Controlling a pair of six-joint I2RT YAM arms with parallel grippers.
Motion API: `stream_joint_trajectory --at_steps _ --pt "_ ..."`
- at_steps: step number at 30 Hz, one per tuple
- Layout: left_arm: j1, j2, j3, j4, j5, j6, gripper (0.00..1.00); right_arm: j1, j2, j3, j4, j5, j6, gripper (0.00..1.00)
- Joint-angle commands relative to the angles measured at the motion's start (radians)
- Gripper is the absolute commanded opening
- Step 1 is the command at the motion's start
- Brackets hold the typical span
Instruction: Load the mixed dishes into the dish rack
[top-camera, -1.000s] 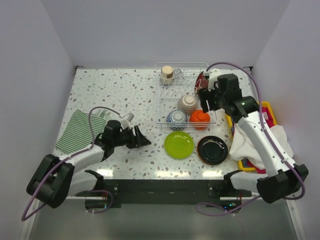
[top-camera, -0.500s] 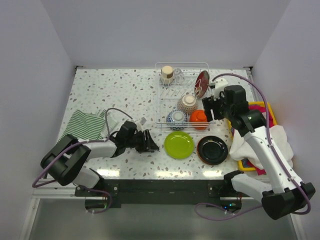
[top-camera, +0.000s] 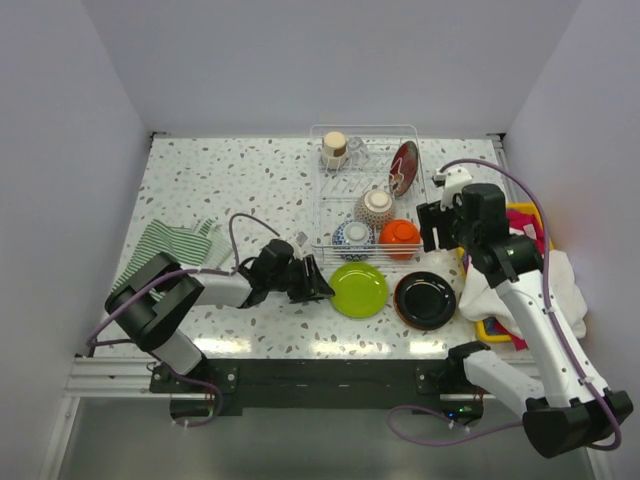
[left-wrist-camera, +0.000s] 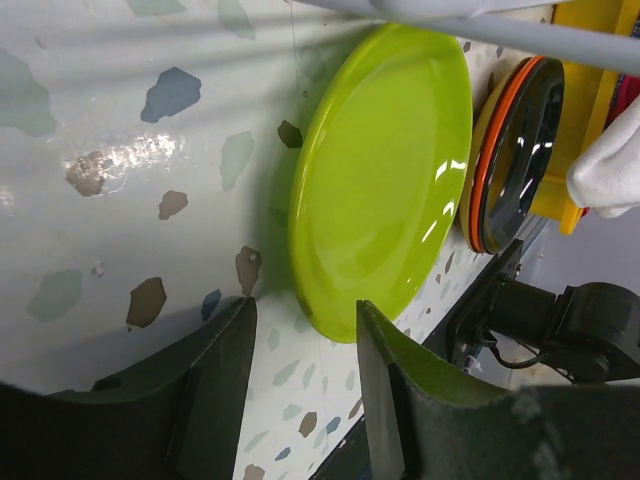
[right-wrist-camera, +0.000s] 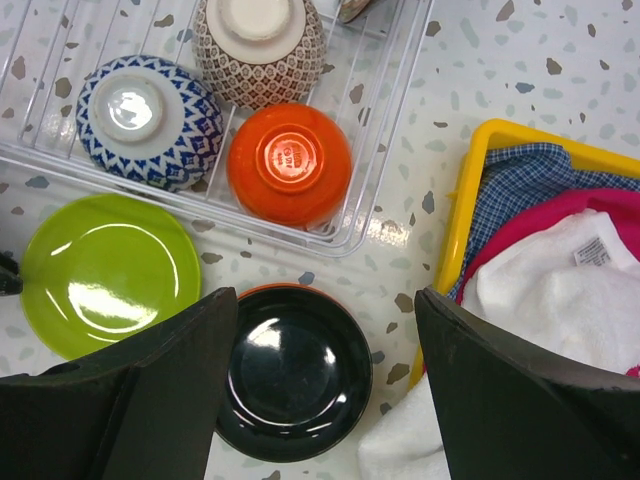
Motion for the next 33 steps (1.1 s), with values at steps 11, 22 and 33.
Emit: stream_joint_trajectory --at_steps 11,22,33 --pt "-0.047 0.06 0.02 0.004 -0.057 -0.079 0.22 -0.042 -0.054 -0.069 0.016 -0.028 0.031 0.76" --pt "0.045 -0.11 -0.047 -0.109 -0.023 0.179 0.0 -0.044 -0.023 -0.019 -0.023 -0.376 -0.079 0.79" --pt "0.108 -0.446 -0.11 -0.19 0.196 0.785 0.0 0.038 0.029 -0.1 -0.01 -0.789 -0.113 0.82"
